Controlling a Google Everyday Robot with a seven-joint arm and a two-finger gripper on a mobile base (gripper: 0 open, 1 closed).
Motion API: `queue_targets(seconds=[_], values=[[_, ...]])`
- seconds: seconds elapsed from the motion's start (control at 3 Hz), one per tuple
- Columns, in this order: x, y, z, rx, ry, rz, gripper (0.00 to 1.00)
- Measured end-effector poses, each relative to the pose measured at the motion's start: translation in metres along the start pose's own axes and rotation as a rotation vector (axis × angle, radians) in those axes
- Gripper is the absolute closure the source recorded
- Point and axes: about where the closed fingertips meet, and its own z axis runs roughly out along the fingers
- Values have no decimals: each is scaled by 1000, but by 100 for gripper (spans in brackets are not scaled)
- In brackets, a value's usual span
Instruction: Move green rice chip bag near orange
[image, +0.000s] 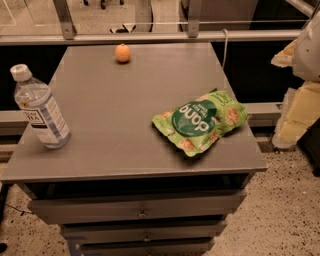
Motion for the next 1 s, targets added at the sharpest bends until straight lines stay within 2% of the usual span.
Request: queue_targets(seconds=[0.33, 0.67, 1.0], values=[[-1, -1, -1, 4, -3, 0, 0], [-12, -11, 13, 26, -84, -31, 0], [-38, -32, 51, 44, -238, -100, 0]])
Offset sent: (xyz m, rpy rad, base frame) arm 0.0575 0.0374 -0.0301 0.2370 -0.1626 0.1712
